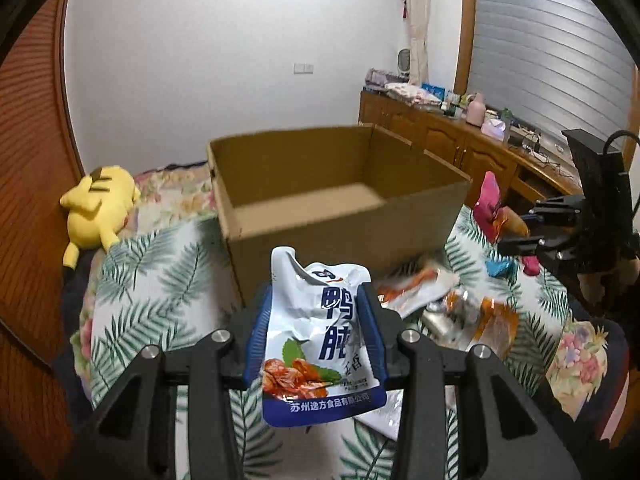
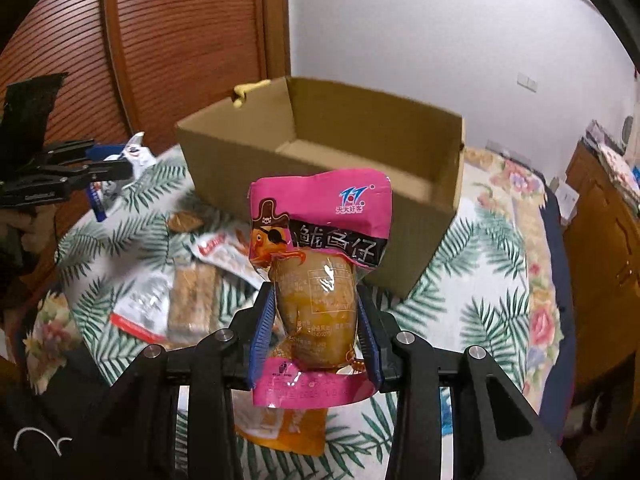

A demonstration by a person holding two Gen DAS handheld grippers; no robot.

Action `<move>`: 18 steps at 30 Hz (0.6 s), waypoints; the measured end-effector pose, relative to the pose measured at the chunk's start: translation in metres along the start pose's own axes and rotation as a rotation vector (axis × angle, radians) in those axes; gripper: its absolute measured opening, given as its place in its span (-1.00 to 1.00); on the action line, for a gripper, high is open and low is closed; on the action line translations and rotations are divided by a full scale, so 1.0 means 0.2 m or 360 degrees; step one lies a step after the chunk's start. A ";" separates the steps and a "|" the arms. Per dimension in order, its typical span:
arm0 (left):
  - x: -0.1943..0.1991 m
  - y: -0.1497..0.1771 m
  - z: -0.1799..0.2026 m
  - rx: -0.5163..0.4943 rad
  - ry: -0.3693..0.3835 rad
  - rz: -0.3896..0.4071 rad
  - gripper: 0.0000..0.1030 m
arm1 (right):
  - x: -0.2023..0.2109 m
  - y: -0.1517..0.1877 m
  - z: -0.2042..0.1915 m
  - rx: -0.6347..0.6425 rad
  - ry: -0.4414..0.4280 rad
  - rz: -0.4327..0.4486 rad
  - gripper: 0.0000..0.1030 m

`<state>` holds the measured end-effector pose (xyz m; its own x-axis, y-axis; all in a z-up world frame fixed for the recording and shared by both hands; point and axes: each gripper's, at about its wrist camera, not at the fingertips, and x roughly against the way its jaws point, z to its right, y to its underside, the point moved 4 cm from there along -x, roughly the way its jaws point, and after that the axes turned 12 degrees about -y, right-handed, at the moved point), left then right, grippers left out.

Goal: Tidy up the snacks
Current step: 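Carry both pouches over the cardboard box and open both tools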

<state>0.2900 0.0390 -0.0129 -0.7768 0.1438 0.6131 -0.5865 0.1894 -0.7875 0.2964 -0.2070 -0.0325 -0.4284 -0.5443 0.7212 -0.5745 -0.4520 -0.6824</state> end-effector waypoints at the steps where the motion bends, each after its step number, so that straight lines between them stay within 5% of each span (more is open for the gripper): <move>1: 0.00 -0.03 0.01 -0.0002 0.0002 0.0017 -0.22 | 0.00 -0.01 0.00 0.0006 0.0002 0.0008 -0.24; 18: -0.11 -0.39 -0.01 0.0094 -0.0082 0.0180 -0.21 | -0.06 -0.40 -0.04 0.0068 0.0030 0.0209 -0.24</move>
<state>0.3522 0.0232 0.0353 -0.8488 0.1106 0.5171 -0.5055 0.1172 -0.8548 0.3424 -0.1589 0.0137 -0.5111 -0.5878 0.6271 -0.4824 -0.4076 -0.7753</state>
